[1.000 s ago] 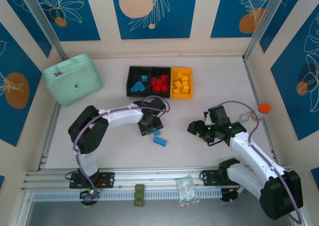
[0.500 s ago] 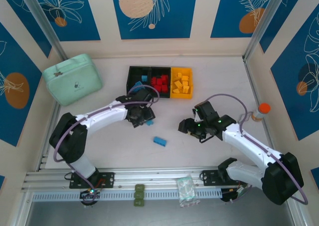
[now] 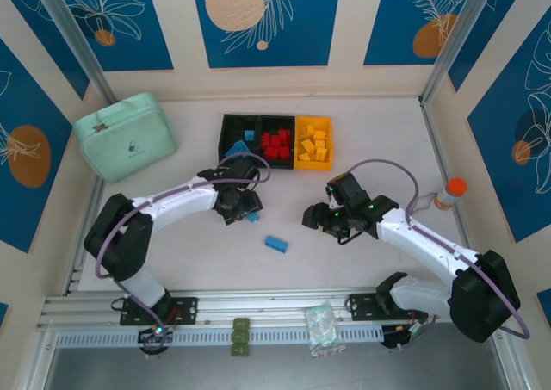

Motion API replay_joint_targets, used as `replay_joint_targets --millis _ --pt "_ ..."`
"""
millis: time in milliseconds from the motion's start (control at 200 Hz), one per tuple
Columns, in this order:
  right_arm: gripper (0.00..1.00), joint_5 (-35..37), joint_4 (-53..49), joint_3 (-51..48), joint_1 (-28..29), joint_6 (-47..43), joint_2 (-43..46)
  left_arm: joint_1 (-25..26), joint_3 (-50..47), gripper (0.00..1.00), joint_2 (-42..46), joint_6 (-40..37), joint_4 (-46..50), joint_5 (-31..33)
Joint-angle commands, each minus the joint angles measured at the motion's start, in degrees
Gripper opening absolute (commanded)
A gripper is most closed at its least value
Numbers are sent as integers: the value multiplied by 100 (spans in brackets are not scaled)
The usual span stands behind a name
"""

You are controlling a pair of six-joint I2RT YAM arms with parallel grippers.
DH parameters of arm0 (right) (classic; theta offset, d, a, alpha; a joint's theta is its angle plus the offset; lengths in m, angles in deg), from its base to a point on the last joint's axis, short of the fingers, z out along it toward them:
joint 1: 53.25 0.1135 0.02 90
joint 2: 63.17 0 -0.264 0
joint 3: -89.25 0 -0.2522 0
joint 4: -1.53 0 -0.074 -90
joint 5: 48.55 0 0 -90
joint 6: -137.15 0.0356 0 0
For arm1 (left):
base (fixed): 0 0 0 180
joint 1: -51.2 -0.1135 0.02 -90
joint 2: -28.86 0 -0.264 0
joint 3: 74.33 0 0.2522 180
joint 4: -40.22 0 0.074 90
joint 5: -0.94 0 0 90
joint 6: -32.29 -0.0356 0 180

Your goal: Sort the legos into containers by color

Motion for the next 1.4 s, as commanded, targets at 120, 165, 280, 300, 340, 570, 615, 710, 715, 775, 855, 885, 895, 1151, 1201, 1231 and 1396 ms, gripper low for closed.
replay_joint_targets --millis 120,165,280,300,340,570,615,710,715,775,855,885,895,1151,1201,1231,1396 --pt "62 52 46 -61 -39 95 81 57 -28 61 -501 -89 -46 -199" --pt "62 53 34 -66 -47 93 81 66 -25 64 -534 -95 -45 -184" --pt "62 39 50 -69 -82 76 81 61 9 73 -621 -103 6 -146" --pt "62 35 57 -66 -89 75 81 58 19 75 -637 -108 4 -151" --pt "62 30 57 -74 -95 64 81 66 43 79 -667 -113 24 -155" --pt "62 -19 48 -83 -139 36 108 42 103 83 -623 -138 196 149" --pt "62 -26 49 -81 -150 29 108 35 123 81 -641 -155 222 195" --pt "62 -36 42 -83 -146 25 115 19 167 76 -726 -172 295 234" --pt "62 -36 41 -83 -146 18 115 16 168 76 -736 -168 294 229" --pt "62 -45 40 -71 -152 18 120 14 178 71 -763 -169 301 231" --pt "62 -45 33 -83 -146 29 125 -19 179 65 -750 -190 297 245" --pt "62 -40 35 -80 -146 27 124 -33 171 64 -725 -198 309 259" --pt "62 -44 39 -76 -146 24 120 -36 177 64 -721 -199 311 258" --pt "62 -86 92 4 -138 1 7 -226 357 61 -378 -428 554 407" --pt "61 -94 101 27 -138 -11 -32 -285 389 61 -278 -484 596 426" --pt "61 -98 101 40 -138 -18 -55 -317 416 61 -225 -516 613 440" --pt "61 -106 153 79 -112 -22 -136 -498 669 60 -39 -714 762 495"
